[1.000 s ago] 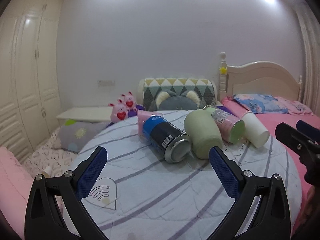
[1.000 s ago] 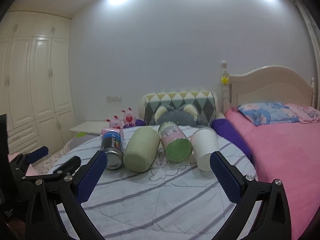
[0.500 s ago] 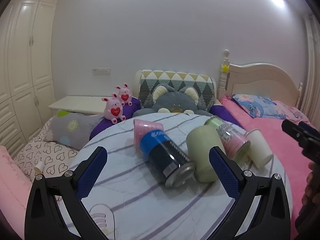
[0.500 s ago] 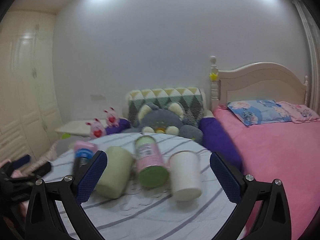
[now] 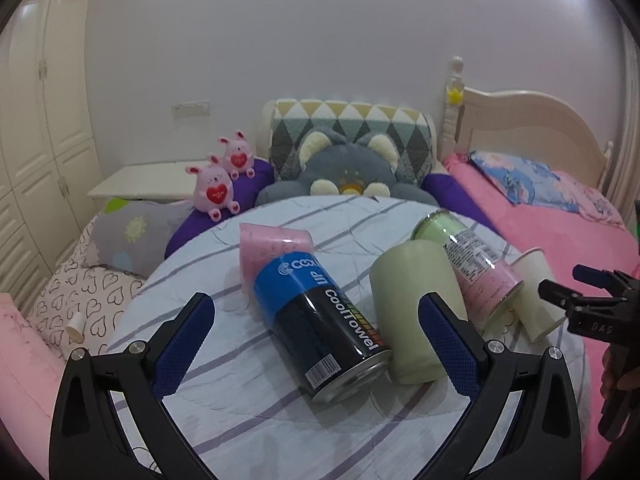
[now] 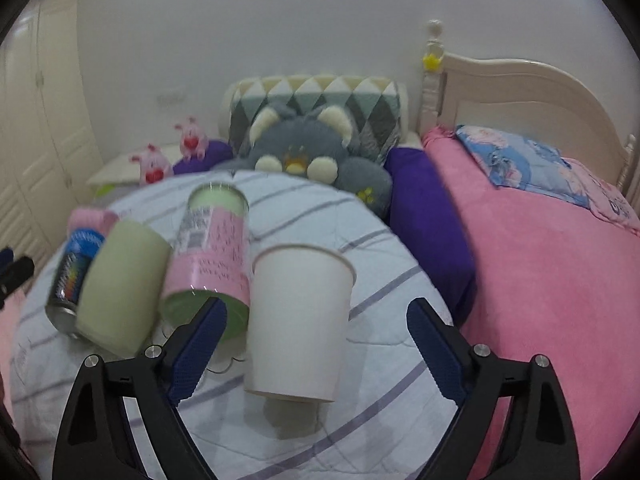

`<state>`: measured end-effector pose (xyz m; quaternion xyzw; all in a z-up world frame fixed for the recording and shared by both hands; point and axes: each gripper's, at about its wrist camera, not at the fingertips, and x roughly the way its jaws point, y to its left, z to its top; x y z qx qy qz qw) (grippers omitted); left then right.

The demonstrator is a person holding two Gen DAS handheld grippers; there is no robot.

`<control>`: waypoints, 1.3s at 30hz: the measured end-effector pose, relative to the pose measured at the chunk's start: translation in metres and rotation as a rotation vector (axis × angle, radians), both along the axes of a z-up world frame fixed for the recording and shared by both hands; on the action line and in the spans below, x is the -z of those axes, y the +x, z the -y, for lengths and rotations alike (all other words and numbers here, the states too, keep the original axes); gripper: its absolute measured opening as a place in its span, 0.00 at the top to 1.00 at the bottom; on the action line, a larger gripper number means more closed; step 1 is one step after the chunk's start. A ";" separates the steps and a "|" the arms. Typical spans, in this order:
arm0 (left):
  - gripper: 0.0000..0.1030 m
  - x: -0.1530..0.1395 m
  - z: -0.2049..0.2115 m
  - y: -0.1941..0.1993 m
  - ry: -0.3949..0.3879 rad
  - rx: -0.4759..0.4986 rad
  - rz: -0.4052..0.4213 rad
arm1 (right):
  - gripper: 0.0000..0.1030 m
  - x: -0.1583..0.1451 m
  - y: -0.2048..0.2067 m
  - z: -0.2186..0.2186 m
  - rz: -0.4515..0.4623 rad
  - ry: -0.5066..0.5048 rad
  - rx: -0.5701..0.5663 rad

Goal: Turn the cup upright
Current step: 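Close the right gripper around the white paper cup's body, then lift the white paper cup with the right gripper toward the left gripper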

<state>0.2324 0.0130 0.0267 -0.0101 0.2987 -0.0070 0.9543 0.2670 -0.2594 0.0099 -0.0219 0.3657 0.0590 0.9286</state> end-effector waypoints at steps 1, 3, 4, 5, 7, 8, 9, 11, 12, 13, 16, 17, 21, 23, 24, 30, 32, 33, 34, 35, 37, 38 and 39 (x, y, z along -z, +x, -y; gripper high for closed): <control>0.00 0.001 0.001 0.003 0.004 0.003 -0.008 | 0.10 0.002 0.002 -0.001 -0.013 -0.010 -0.012; 0.00 0.003 0.004 0.005 0.008 0.003 -0.017 | 0.10 0.008 0.008 -0.006 -0.042 -0.035 -0.029; 0.00 0.003 0.004 0.005 0.007 0.005 -0.019 | 0.10 0.011 0.011 -0.007 -0.053 -0.042 -0.034; 0.00 0.003 0.005 0.005 0.005 0.010 -0.021 | 0.10 0.013 0.013 -0.007 -0.063 -0.044 -0.039; 0.00 0.004 0.007 0.005 0.005 0.017 -0.028 | 0.10 0.017 0.017 -0.010 -0.077 -0.050 -0.046; 0.00 0.005 0.009 0.005 0.009 0.016 -0.032 | 0.11 0.020 0.020 -0.011 -0.089 -0.062 -0.041; 0.00 0.005 0.010 0.005 0.015 0.016 -0.035 | 0.11 0.022 0.021 -0.011 -0.096 -0.067 -0.037; 0.00 0.006 0.012 0.004 0.022 0.021 -0.039 | 0.15 0.024 0.022 -0.012 -0.097 -0.056 -0.039; 0.00 0.007 0.014 0.003 0.024 0.025 -0.043 | 0.29 0.026 0.022 -0.012 -0.105 -0.044 -0.048; 0.00 0.006 0.015 0.003 0.026 0.027 -0.045 | 0.32 0.026 0.023 -0.012 -0.110 -0.042 -0.044; 0.00 0.005 0.016 0.000 0.031 0.024 -0.043 | 0.34 0.026 0.022 -0.013 -0.109 -0.056 -0.043; 0.00 0.004 0.017 -0.001 0.031 0.024 -0.041 | 0.34 0.025 0.021 -0.014 -0.105 -0.057 -0.046; 0.00 0.002 0.016 -0.002 0.027 0.020 -0.045 | 0.34 0.020 0.018 -0.017 -0.096 -0.045 -0.061; 0.00 0.001 0.016 -0.002 0.030 0.018 -0.046 | 0.34 0.018 0.016 -0.016 -0.090 -0.049 -0.061; 0.00 0.000 0.017 -0.003 0.032 0.020 -0.046 | 0.34 0.016 0.015 -0.016 -0.087 -0.044 -0.061; 0.00 -0.004 0.018 -0.012 0.034 0.023 -0.034 | 0.34 0.005 0.010 -0.014 -0.069 -0.040 -0.049; 0.00 -0.005 0.018 -0.014 0.035 0.027 -0.033 | 0.34 0.002 0.006 -0.014 -0.058 -0.042 -0.042; 0.00 -0.005 0.018 -0.015 0.035 0.027 -0.032 | 0.34 0.000 0.003 -0.014 -0.054 -0.044 -0.040; 0.00 -0.006 0.018 -0.017 0.034 0.026 -0.029 | 0.34 -0.002 0.002 -0.014 -0.050 -0.044 -0.041; 0.00 -0.007 0.018 -0.018 0.031 0.026 -0.027 | 0.34 -0.005 -0.001 -0.015 -0.043 -0.043 -0.043; 0.00 -0.008 0.017 -0.022 0.028 0.029 -0.026 | 0.34 -0.009 -0.007 -0.016 -0.035 -0.044 -0.042; 0.00 -0.009 0.017 -0.024 0.028 0.029 -0.026 | 0.34 -0.011 -0.010 -0.018 -0.030 -0.046 -0.043; 0.00 -0.010 0.017 -0.026 0.029 0.028 -0.024 | 0.34 -0.013 -0.013 -0.019 -0.026 -0.047 -0.044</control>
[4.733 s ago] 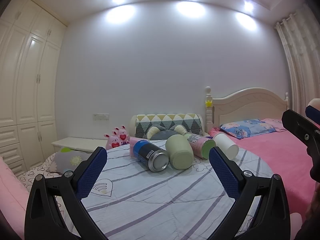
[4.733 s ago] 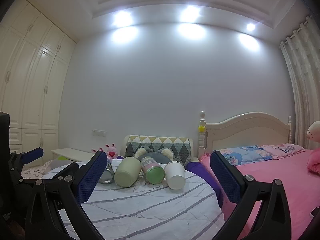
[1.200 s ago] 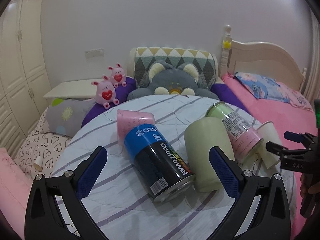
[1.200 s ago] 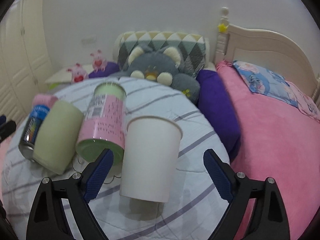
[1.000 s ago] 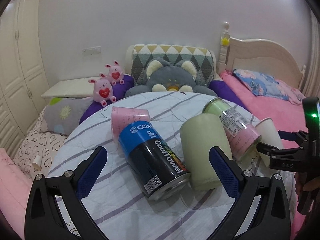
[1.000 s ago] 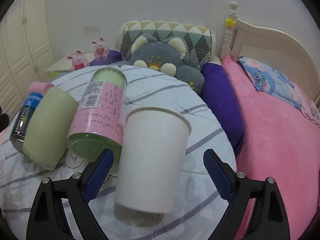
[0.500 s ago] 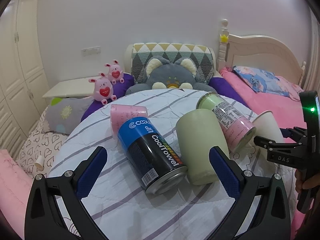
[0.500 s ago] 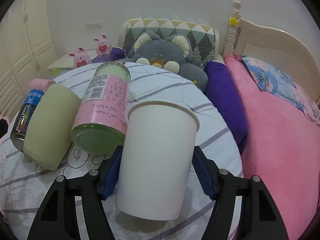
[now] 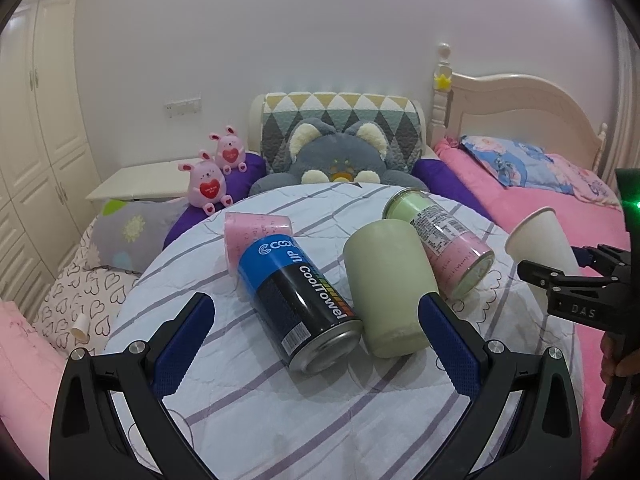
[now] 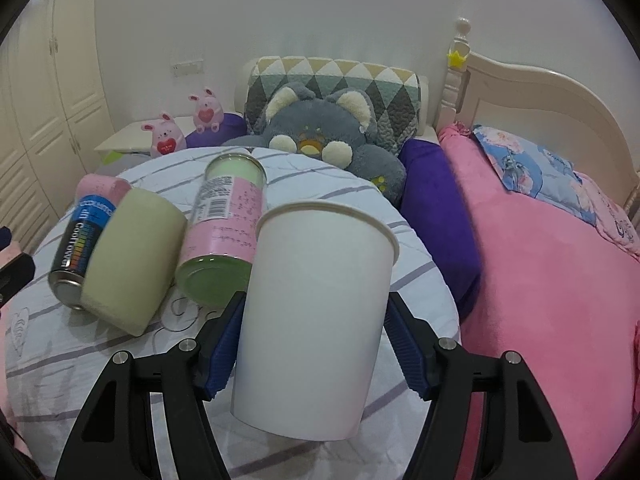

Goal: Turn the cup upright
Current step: 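Lift the white paper cup with the right gripper toward the left gripper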

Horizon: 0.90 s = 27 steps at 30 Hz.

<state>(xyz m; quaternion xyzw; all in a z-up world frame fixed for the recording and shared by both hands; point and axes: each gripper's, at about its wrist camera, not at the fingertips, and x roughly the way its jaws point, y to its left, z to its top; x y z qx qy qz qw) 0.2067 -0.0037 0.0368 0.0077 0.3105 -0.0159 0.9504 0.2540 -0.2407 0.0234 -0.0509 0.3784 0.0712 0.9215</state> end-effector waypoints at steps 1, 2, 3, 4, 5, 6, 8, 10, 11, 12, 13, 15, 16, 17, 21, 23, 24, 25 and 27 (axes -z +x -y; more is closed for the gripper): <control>0.00 -0.001 -0.001 -0.002 0.000 0.000 0.002 | 0.34 -0.002 -0.002 0.000 0.002 0.000 0.000; 0.00 -0.003 -0.001 -0.004 -0.001 0.002 0.005 | 0.34 -0.004 -0.006 -0.002 0.006 0.000 0.000; 0.00 -0.004 -0.002 -0.007 -0.003 0.006 0.008 | 0.34 -0.008 -0.011 -0.005 0.018 -0.002 -0.003; 0.00 -0.005 -0.003 -0.010 -0.006 0.008 0.012 | 0.34 -0.010 -0.015 -0.006 0.025 -0.003 -0.008; 0.00 -0.006 -0.004 -0.013 -0.008 0.009 0.014 | 0.34 -0.012 -0.019 -0.008 0.033 -0.006 -0.013; 0.00 -0.006 -0.005 -0.016 -0.008 0.009 0.015 | 0.33 -0.015 -0.024 -0.012 0.037 -0.009 -0.017; 0.00 -0.007 -0.008 -0.021 -0.008 0.006 0.016 | 0.33 -0.019 -0.033 -0.018 0.045 -0.005 -0.028; 0.00 -0.008 -0.010 -0.027 -0.008 0.008 0.018 | 0.33 -0.021 -0.041 -0.024 0.054 0.002 -0.023; 0.00 -0.007 -0.011 -0.029 -0.007 0.010 0.018 | 0.33 -0.022 -0.045 -0.027 0.059 0.008 -0.022; 0.00 -0.007 -0.012 -0.032 -0.002 0.011 0.018 | 0.33 -0.023 -0.049 -0.031 0.058 0.017 -0.025; 0.00 -0.007 -0.013 -0.035 0.004 0.011 0.018 | 0.33 -0.022 -0.052 -0.032 0.057 0.024 -0.028; 0.00 -0.006 -0.015 -0.041 0.008 0.012 0.020 | 0.33 -0.020 -0.061 -0.042 0.051 0.037 -0.034; 0.00 -0.005 -0.016 -0.044 0.006 0.017 0.020 | 0.33 -0.019 -0.065 -0.046 0.048 0.036 -0.036; 0.00 -0.005 -0.018 -0.047 0.004 0.020 0.020 | 0.33 -0.018 -0.068 -0.050 0.045 0.036 -0.037; 0.00 -0.002 -0.024 -0.056 0.007 0.029 0.014 | 0.33 -0.009 -0.083 -0.066 0.015 0.051 -0.049; 0.00 0.002 -0.028 -0.060 0.014 0.033 0.010 | 0.33 -0.003 -0.090 -0.072 0.005 0.056 -0.047; 0.00 0.005 -0.029 -0.061 0.018 0.031 0.007 | 0.33 0.001 -0.093 -0.076 -0.007 0.059 -0.040; 0.00 0.008 -0.033 -0.063 0.018 0.029 0.000 | 0.33 0.004 -0.096 -0.078 -0.015 0.063 -0.034; 0.00 0.012 -0.038 -0.064 0.007 0.033 -0.013 | 0.33 0.012 -0.100 -0.081 -0.045 0.081 -0.025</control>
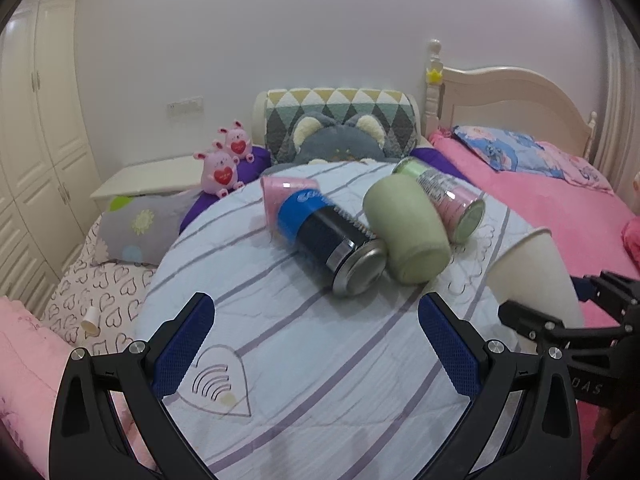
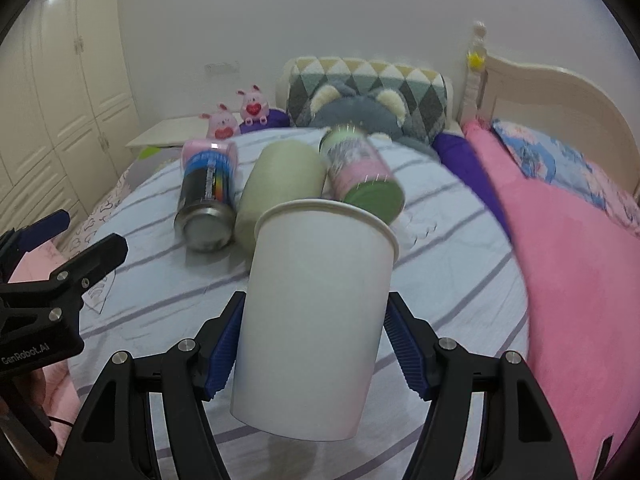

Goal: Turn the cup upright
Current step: 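Lift the white paper cup with the right gripper toward the left gripper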

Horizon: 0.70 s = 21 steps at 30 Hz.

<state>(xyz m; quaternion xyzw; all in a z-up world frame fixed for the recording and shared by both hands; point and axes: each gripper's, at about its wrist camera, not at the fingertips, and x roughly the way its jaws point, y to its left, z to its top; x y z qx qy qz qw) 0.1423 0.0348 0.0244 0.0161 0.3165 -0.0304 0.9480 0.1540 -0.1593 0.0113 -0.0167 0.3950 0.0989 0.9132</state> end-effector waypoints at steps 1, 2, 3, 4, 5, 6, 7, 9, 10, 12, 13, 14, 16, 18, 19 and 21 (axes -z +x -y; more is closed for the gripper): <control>0.00 0.001 -0.002 -0.001 -0.005 0.000 -0.004 | 0.33 0.002 -0.001 0.000 -0.008 0.003 0.002; 0.00 0.003 -0.005 -0.001 -0.010 0.000 -0.009 | 0.33 0.005 -0.003 -0.003 -0.020 0.000 0.003; 0.00 0.005 -0.007 -0.002 -0.014 -0.002 -0.011 | 0.33 0.008 -0.005 -0.005 -0.027 -0.003 0.004; 0.00 0.008 -0.009 -0.002 -0.019 -0.003 -0.015 | 0.33 0.011 -0.006 -0.006 -0.036 -0.004 0.007; 0.00 0.009 -0.011 -0.003 -0.023 -0.002 -0.018 | 0.33 0.012 -0.008 -0.008 -0.043 -0.003 0.009; 0.00 0.011 -0.012 -0.003 -0.025 0.000 -0.021 | 0.33 0.015 -0.009 -0.010 -0.054 0.002 0.007; 0.00 0.013 -0.012 -0.004 -0.028 0.002 -0.024 | 0.33 0.017 -0.010 -0.011 -0.060 0.003 0.007; 0.00 0.016 -0.013 -0.005 -0.030 0.006 -0.030 | 0.32 0.023 -0.011 -0.014 -0.078 -0.006 0.001; 0.00 0.018 -0.013 -0.006 -0.028 0.010 -0.034 | 0.31 0.025 -0.010 -0.017 -0.089 -0.015 -0.002; 0.00 0.020 -0.013 -0.007 -0.025 0.015 -0.038 | 0.21 0.028 -0.011 -0.019 -0.095 -0.019 -0.002; 0.00 0.022 -0.013 -0.007 -0.026 0.016 -0.042 | 0.21 0.028 -0.013 -0.020 -0.092 -0.017 -0.004; 0.00 0.023 -0.013 -0.008 -0.027 0.018 -0.046 | 0.21 0.027 -0.014 -0.021 -0.090 -0.021 -0.006; 0.00 0.025 -0.013 -0.009 -0.029 0.018 -0.052 | 0.21 0.026 -0.016 -0.023 -0.085 -0.030 -0.010; 0.00 0.025 -0.014 -0.011 -0.028 0.013 -0.053 | 0.21 0.025 -0.019 -0.025 -0.079 -0.038 -0.014; 0.00 0.026 -0.015 -0.013 -0.029 0.010 -0.054 | 0.21 0.024 -0.019 -0.026 -0.078 -0.039 -0.017; 0.00 0.026 -0.016 -0.014 -0.030 0.008 -0.055 | 0.21 0.023 -0.021 -0.026 -0.077 -0.034 -0.022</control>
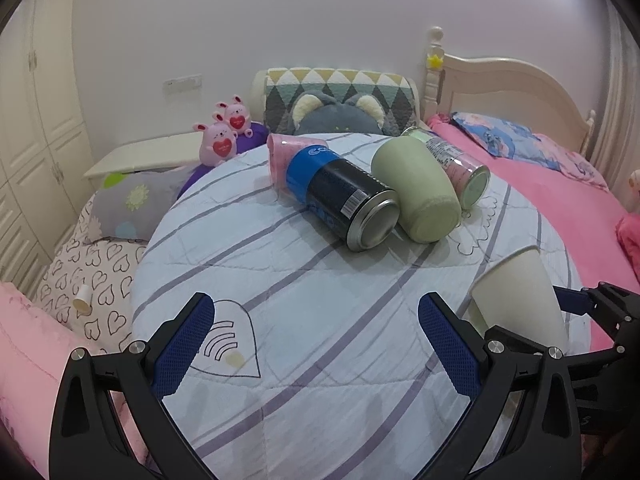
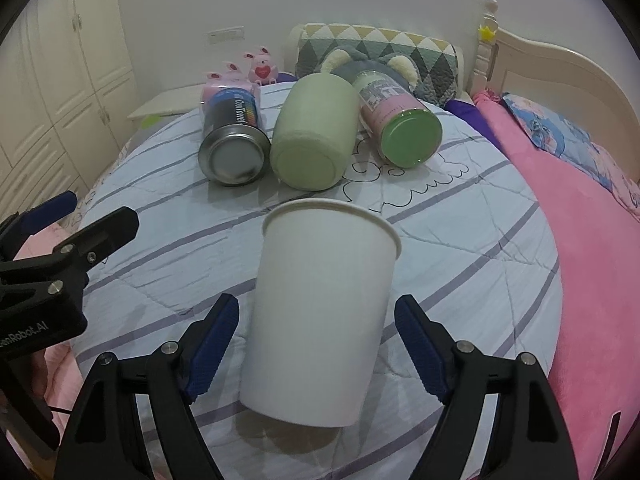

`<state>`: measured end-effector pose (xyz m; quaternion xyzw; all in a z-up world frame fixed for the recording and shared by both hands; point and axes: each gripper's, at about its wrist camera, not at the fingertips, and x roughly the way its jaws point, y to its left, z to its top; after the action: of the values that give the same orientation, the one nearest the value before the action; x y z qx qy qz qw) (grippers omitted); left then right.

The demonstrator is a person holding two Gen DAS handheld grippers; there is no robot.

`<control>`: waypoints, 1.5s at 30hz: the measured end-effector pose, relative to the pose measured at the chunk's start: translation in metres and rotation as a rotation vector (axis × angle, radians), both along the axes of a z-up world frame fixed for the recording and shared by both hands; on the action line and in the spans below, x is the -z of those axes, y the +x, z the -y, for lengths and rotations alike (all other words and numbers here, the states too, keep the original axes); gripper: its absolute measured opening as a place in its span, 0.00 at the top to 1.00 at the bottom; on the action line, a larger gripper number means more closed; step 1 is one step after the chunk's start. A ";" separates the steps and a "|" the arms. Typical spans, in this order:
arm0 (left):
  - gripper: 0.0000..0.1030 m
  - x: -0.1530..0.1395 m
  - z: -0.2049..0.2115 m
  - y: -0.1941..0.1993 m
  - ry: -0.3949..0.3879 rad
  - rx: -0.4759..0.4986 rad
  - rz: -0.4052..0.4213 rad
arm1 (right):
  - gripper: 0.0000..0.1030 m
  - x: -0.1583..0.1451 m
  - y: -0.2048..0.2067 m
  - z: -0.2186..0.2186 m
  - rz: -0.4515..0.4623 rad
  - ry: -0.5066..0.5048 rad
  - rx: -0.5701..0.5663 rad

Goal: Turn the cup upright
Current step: 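Lift the white paper cup with the right gripper toward the left gripper, then close the left gripper on the cup while the right gripper holds it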

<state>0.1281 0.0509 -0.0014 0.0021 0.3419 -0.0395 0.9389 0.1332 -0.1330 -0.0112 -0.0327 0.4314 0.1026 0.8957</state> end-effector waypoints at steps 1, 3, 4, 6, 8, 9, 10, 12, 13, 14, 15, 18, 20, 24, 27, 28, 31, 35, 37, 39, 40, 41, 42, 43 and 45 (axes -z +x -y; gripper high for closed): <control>0.00 0.000 0.000 0.000 0.001 -0.003 -0.003 | 0.21 -0.001 -0.001 0.000 0.000 0.007 -0.001; 0.00 0.000 0.000 -0.001 0.005 -0.009 -0.005 | 0.21 -0.004 -0.002 0.001 0.006 0.015 0.002; 0.00 -0.001 0.001 -0.002 0.007 -0.010 -0.006 | 0.21 -0.005 -0.002 0.001 0.009 0.016 0.005; 0.00 -0.001 0.001 -0.003 0.011 -0.012 -0.006 | 0.21 -0.009 -0.004 0.002 0.019 0.023 0.004; 0.00 -0.003 0.002 -0.004 0.017 -0.016 -0.003 | 0.21 -0.014 -0.005 0.005 0.030 0.034 0.004; 0.00 -0.004 0.003 -0.004 0.017 -0.017 -0.001 | 0.21 -0.016 -0.005 0.007 0.033 0.038 0.004; 0.00 -0.005 0.004 -0.004 0.018 -0.017 -0.001 | 0.21 -0.018 -0.005 0.009 0.038 0.043 0.005; 0.00 -0.008 0.007 -0.004 0.022 -0.018 0.002 | 0.21 -0.023 -0.006 0.014 0.043 0.061 0.008; 0.00 -0.009 0.009 -0.004 0.025 -0.018 0.004 | 0.21 -0.026 -0.006 0.017 0.045 0.080 0.007; 0.00 -0.010 0.011 -0.004 0.027 -0.018 0.005 | 0.21 -0.028 -0.007 0.020 0.050 0.093 0.006; 0.00 -0.011 0.013 -0.004 0.029 -0.018 0.005 | 0.21 -0.032 -0.008 0.024 0.062 0.105 0.007; 0.00 -0.014 0.023 -0.004 0.038 -0.012 0.002 | 0.21 -0.040 -0.010 0.036 0.096 0.110 0.016; 0.00 -0.016 0.033 -0.004 0.048 -0.006 0.001 | 0.21 -0.043 -0.010 0.046 0.106 0.118 0.027; 0.00 -0.019 0.056 -0.002 0.051 0.025 -0.010 | 0.21 -0.043 -0.008 0.071 0.114 0.135 0.061; 0.00 -0.018 0.077 0.002 0.039 0.051 -0.029 | 0.21 -0.040 -0.006 0.091 0.110 0.155 0.083; 0.00 -0.018 0.085 0.004 0.032 0.058 -0.040 | 0.21 -0.039 -0.005 0.096 0.108 0.163 0.087; 0.00 -0.017 0.105 0.009 0.034 0.072 -0.059 | 0.21 -0.037 -0.004 0.112 0.116 0.158 0.107; 0.00 -0.011 0.130 0.015 0.057 0.098 -0.093 | 0.21 -0.034 -0.001 0.133 0.113 0.191 0.120; 0.00 -0.007 0.141 0.018 0.078 0.094 -0.111 | 0.21 -0.033 0.000 0.141 0.116 0.208 0.108; 0.00 -0.004 0.149 0.021 0.089 0.091 -0.128 | 0.21 -0.030 0.004 0.148 0.113 0.208 0.108; 0.00 -0.002 0.153 0.023 0.091 0.089 -0.140 | 0.21 -0.028 0.005 0.150 0.110 0.209 0.110; 0.00 0.000 0.155 0.024 0.094 0.087 -0.147 | 0.21 -0.025 0.007 0.154 0.104 0.214 0.107; 0.00 0.001 0.157 0.025 0.099 0.083 -0.154 | 0.21 -0.022 0.008 0.157 0.100 0.221 0.103; 0.00 0.003 0.159 0.025 0.105 0.076 -0.160 | 0.21 -0.021 0.009 0.159 0.096 0.227 0.102; 0.00 0.006 0.161 0.027 0.112 0.064 -0.175 | 0.21 -0.015 0.014 0.165 0.084 0.245 0.101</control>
<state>0.1549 -0.1104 -0.0074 0.0620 0.4239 -0.0505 0.9022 0.1471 -0.2978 0.0036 0.0945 0.3790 0.1078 0.9142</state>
